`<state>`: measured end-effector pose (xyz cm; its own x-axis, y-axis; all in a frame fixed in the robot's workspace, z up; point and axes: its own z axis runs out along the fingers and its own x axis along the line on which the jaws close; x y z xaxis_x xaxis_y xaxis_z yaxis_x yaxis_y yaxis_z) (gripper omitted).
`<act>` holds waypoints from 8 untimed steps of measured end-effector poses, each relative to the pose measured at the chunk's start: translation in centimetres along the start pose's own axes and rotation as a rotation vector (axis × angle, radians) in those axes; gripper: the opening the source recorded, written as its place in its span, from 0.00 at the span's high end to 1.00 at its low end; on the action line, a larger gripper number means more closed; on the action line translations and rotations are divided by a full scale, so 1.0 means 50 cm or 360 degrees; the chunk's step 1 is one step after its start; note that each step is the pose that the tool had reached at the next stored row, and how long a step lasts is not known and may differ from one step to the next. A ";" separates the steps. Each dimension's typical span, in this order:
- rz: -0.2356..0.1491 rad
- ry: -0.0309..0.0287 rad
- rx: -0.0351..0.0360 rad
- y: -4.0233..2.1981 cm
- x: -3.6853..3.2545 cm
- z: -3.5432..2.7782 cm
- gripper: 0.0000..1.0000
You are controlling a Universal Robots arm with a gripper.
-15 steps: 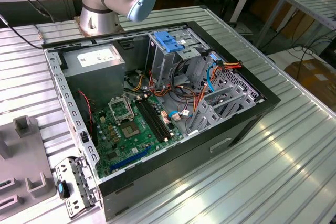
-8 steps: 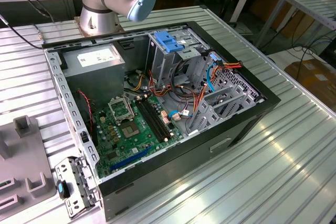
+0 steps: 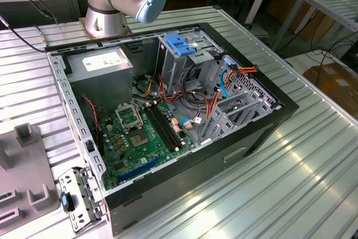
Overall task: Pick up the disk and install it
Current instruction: 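Pick up the disk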
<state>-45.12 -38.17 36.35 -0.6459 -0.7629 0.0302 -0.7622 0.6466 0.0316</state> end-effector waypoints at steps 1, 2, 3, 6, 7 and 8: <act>-0.0026 0.00008 0.0001 0.000 0.000 0.000 0.89; -0.0074 0.00023 0.0002 0.000 0.000 0.000 0.89; -0.0113 0.00035 0.0003 0.000 0.000 0.000 0.89; -0.0191 0.00058 0.0009 0.000 0.000 0.001 0.89; -0.0205 0.00056 0.0013 0.000 0.000 0.002 0.89; -0.0219 0.00050 0.0018 0.000 0.000 0.002 0.89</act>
<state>-45.12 -38.17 36.23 -0.5350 -0.8443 0.0295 -0.8440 0.5357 0.0247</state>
